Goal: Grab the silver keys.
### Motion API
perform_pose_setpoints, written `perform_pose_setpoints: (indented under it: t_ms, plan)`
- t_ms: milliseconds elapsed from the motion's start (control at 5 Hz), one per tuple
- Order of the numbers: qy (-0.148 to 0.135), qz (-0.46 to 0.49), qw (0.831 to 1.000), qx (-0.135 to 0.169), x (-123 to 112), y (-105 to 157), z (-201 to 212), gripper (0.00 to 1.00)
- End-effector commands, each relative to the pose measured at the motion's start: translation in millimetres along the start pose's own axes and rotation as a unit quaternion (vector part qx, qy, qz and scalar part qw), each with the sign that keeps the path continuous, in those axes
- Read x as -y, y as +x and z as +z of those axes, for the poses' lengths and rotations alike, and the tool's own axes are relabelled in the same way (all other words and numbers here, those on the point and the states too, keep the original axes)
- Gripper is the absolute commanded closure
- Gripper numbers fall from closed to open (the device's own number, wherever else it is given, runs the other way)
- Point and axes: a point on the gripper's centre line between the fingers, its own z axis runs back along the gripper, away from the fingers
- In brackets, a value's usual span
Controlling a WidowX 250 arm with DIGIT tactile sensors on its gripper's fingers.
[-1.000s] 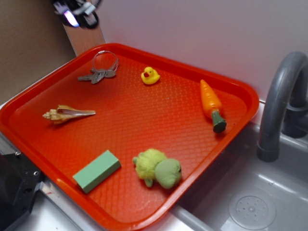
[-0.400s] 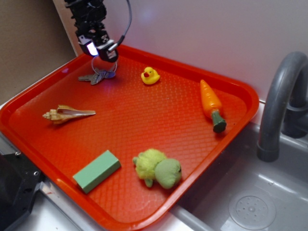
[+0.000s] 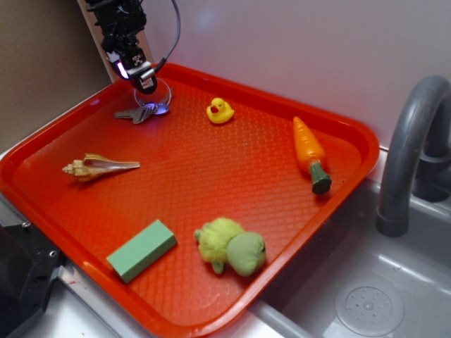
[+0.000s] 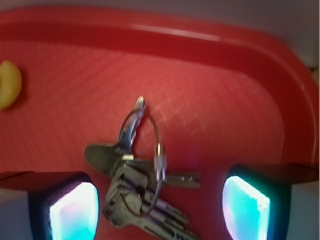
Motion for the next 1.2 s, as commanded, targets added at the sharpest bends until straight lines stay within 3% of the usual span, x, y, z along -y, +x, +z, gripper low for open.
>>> perform_pose_setpoints:
  t_ms: [0,200,800,1000]
  plan:
    - [-0.035,0.016,0.999,-0.001,13,16,-20,0.45]
    - [-0.036,0.004,0.999,0.002,13,14,-16,1.00]
    - [-0.057,0.009,0.998,-0.009,6,15,0,1.00]
    - [-0.053,0.016,0.998,0.016,8,14,32,1.00]
